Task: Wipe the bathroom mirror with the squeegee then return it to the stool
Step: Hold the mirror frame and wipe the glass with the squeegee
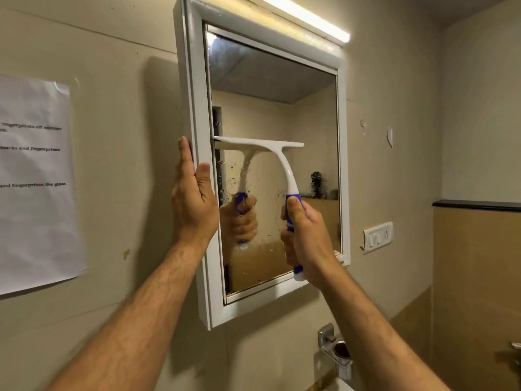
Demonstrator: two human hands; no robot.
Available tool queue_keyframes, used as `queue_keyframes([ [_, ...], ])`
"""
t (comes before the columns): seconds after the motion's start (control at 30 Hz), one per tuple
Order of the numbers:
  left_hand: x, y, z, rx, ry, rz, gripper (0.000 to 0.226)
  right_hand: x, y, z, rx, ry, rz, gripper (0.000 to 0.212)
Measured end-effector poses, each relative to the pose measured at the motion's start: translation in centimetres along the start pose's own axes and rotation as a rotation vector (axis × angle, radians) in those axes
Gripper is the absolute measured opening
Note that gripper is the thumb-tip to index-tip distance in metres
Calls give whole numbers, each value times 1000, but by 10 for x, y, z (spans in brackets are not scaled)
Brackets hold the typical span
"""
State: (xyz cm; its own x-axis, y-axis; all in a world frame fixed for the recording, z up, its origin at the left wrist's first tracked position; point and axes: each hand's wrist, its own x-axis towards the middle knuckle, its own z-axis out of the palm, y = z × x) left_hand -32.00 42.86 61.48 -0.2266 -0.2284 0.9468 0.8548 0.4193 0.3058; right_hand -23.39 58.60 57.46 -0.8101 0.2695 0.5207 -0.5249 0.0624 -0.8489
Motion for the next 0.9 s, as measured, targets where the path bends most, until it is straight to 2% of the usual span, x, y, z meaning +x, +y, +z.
queue_keyframes([
  [0.23, -4, -6, 0, -6, 6, 28, 52, -43, 51, 6, 38, 28, 53, 32],
  [0.47, -3, -9, 2, -33, 17, 48, 52, -15, 20, 5, 40, 28, 8, 33],
  [0.77, -5, -8, 1, -36, 13, 29, 52, -59, 71, 1, 40, 31, 115, 31],
  [0.9, -5, -8, 1, -31, 12, 39, 52, -39, 50, 4, 23, 43, 37, 33],
])
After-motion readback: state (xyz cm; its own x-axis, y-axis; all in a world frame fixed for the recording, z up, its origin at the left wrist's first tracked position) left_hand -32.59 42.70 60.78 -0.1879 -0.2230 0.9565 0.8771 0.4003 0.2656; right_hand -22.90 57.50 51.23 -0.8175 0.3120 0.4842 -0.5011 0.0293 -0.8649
